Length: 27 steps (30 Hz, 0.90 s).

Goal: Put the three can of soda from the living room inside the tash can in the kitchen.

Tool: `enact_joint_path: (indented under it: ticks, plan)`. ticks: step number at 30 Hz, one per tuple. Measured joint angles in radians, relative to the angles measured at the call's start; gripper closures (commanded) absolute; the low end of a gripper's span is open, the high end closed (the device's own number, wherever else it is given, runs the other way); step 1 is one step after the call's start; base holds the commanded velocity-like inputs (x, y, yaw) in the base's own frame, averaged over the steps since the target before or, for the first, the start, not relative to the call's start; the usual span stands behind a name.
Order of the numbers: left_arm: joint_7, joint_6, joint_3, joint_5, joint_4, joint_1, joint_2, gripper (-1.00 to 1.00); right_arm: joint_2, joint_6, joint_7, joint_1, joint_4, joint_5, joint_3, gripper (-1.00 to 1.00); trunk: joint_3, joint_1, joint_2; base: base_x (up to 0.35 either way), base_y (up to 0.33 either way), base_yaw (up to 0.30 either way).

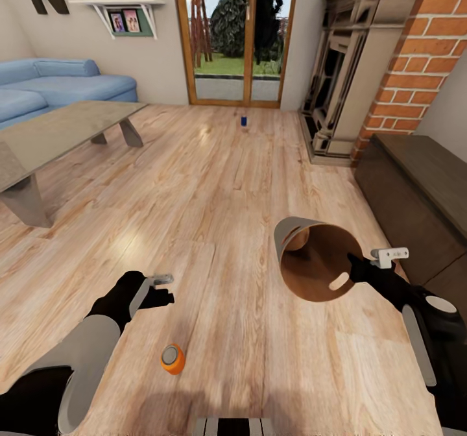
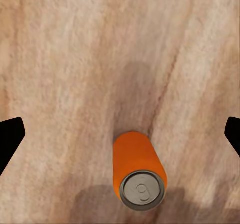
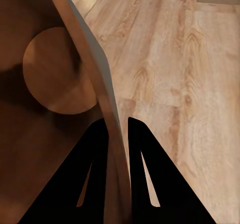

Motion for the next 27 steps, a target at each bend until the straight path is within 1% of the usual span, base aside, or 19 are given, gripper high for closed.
enact_joint_path:
  ticks: [2,3,4,5,6,10,13,19,27]
  plan:
    - [0.000,-0.001,0.000,0.000,0.000,0.000,-0.001,-1.00,0.000,0.010,0.001,-0.010,0.000,-0.002,0.000,1.00,-0.008,0.001,0.000,0.000,0.000,0.000]
    - [0.000,-0.001,-0.001,0.000,0.001,0.000,-0.001,-1.00,0.000,0.021,0.004,-0.028,0.009,-0.002,0.001,1.00,-0.012,0.001,-0.001,0.000,0.000,0.000]
    - [0.000,-0.001,-0.001,0.000,0.001,0.000,-0.002,-1.00,0.000,0.022,0.003,-0.034,0.000,0.003,0.002,1.00,-0.015,0.002,-0.001,0.000,0.000,0.000]
    - [0.000,-0.001,-0.001,0.001,0.001,0.000,-0.002,-1.00,0.000,0.024,0.004,-0.040,-0.001,-0.002,0.003,1.00,-0.019,0.002,-0.001,0.000,0.000,0.000]
    - [0.000,-0.002,-0.001,0.001,0.014,0.000,-0.008,-1.00,0.000,0.043,0.005,-0.061,0.009,-0.007,0.008,1.00,-0.023,0.003,-0.001,0.000,0.000,0.000]
    - [0.002,-0.002,-0.002,-0.001,0.042,0.000,-0.017,-1.00,-0.001,0.074,0.004,-0.087,-0.001,0.001,0.010,1.00,-0.039,0.004,-0.002,0.000,0.000,0.000]
    - [0.010,-0.001,-0.003,-0.001,0.054,0.000,-0.024,-1.00,-0.001,0.084,0.004,-0.095,-0.001,0.001,0.011,1.00,-0.050,0.006,-0.003,0.000,0.000,0.000]
    - [0.047,0.000,-0.004,0.000,0.071,0.000,-0.039,-1.00,0.001,0.092,0.003,-0.103,-0.001,0.002,0.013,1.00,-0.073,0.009,-0.004,0.000,0.000,0.000]
    - [0.059,0.000,-0.004,0.001,0.076,0.000,-0.045,-1.00,0.000,0.095,0.002,-0.116,-0.001,0.001,0.013,1.00,-0.104,0.012,-0.006,0.000,0.000,0.000]
